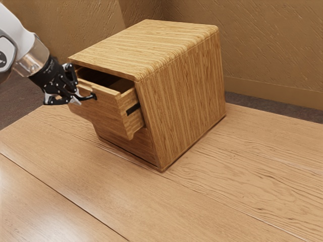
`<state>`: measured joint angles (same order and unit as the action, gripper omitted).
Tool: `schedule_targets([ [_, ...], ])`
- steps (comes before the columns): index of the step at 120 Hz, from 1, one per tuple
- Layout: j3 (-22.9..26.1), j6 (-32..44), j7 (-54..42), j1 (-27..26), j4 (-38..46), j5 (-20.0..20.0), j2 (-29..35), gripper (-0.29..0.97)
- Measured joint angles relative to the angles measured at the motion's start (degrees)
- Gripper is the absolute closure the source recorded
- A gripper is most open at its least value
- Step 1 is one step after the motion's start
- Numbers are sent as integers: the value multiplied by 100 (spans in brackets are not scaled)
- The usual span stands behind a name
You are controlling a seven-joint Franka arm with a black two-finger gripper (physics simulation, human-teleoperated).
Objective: Pull the drawer handle with one arm to open the drawer
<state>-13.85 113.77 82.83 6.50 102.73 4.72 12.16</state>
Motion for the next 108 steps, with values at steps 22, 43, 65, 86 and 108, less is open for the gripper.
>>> schedule_targets([
  [22, -6, -12, 2, 46, 260, -8, 270, 78],
  [43, -10, -7, -2, 54, 559, -15, 573, 79],
  [65, -21, -4, -7, 110, 760, -45, 810, 79],
  [86, -19, -5, -11, 138, 922, -59, 979, 79],
  [108, -83, 0, -16, 132, 1086, -64, 1187, 79],
])
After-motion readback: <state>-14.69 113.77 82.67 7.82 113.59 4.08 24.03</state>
